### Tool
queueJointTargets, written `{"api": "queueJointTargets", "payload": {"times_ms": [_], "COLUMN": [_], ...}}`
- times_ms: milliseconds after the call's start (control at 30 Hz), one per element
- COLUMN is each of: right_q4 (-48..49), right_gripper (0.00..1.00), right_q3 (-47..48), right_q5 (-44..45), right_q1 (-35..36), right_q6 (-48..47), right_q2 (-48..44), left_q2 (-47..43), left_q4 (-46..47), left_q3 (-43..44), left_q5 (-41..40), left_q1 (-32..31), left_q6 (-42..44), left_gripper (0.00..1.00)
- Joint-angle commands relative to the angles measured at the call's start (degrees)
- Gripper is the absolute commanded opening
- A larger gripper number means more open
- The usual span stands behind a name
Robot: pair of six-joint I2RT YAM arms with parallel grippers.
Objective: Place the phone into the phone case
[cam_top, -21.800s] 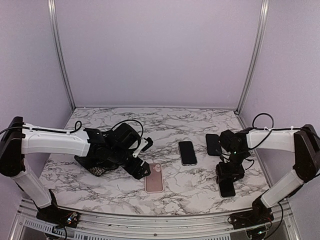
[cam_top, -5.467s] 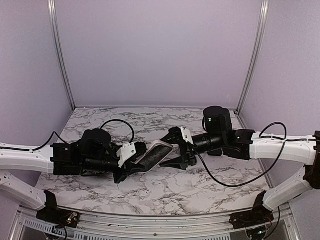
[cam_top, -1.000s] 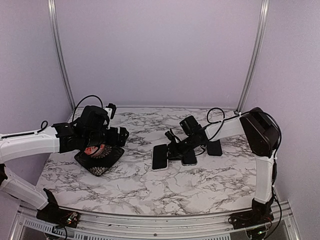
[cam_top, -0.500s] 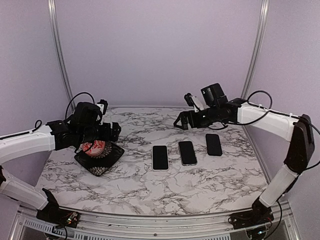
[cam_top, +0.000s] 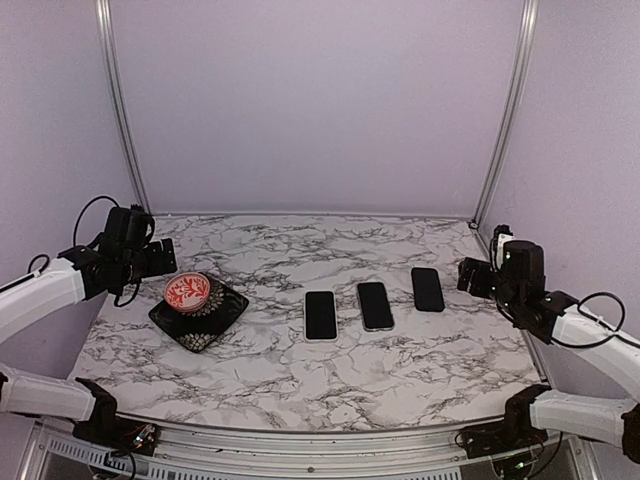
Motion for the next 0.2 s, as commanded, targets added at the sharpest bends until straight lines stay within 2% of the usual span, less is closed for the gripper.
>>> {"api": "queueJointTargets", "payload": {"times_ms": [0, 167], "right_q4": [8.49, 12.40], "right_gripper": [0.99, 0.99], "right_q3": [-6.46, -10.39], "right_q5": [11.01, 14.53], "right_q1": [-0.25, -0.29], "right_q6": [5.13, 7.51], "right_q2": [-4.33, -5.07], "left_q2": [-0.82, -0.75], "left_q4": [-2.20, -2.10], "left_q3": [-0.63, -0.70], "left_q5": [-2.76, -2.81], "left_q1": [0.94, 1.16], "left_q6": [-0.97, -0.53], "left_gripper": [0.99, 0.99]}}
